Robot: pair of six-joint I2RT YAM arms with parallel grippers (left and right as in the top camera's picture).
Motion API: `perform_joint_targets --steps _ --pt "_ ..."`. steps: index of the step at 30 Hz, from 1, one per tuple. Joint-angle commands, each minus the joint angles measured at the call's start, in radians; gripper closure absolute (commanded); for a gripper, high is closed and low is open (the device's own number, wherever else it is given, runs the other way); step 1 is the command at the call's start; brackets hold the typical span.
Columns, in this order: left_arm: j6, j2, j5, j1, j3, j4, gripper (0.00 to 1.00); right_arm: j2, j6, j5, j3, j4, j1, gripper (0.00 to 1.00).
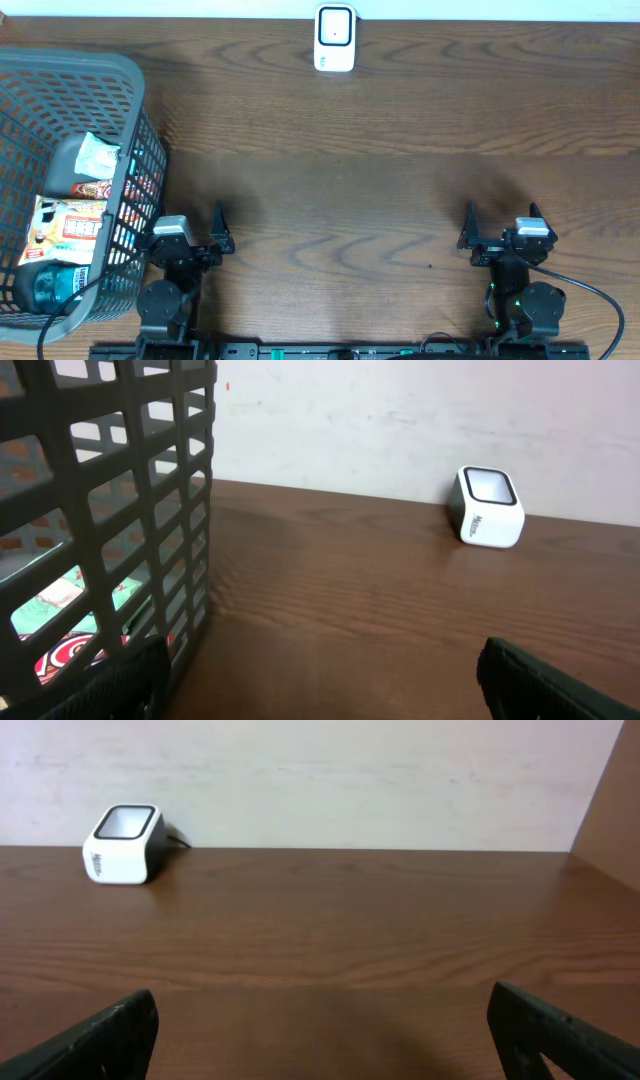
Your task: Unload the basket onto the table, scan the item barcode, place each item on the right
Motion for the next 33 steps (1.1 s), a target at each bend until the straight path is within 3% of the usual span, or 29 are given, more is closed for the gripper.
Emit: perform_joint_targets --steps 1,14,19,25,33 --pt "0.009 -0.001 -0.009 -0.003 -0.021 -0.034 0.02 -0.002 -0.016 0.001 -0.001 -0.005 -0.007 0.01" --pt "-0.001 -0.001 0.003 -0.003 -0.021 -0.029 0.02 -0.002 -0.016 0.001 -0.001 -0.005 -0.007 0.01" --pt "-0.019 -0.001 0.133 -0.003 -0.020 0.047 0.02 -0.002 -0.016 0.001 -0.001 -0.005 -0.007 0.01" --pt "-0.158 -0.001 0.182 -0.003 0.011 0.100 0.02 -0.002 -0.016 0.001 -0.001 -0.005 -0.007 0.01" --pt "-0.200 -0.001 0.276 -0.003 0.084 0.109 0.02 -0.002 -0.016 0.001 -0.001 -0.005 -0.007 0.01"
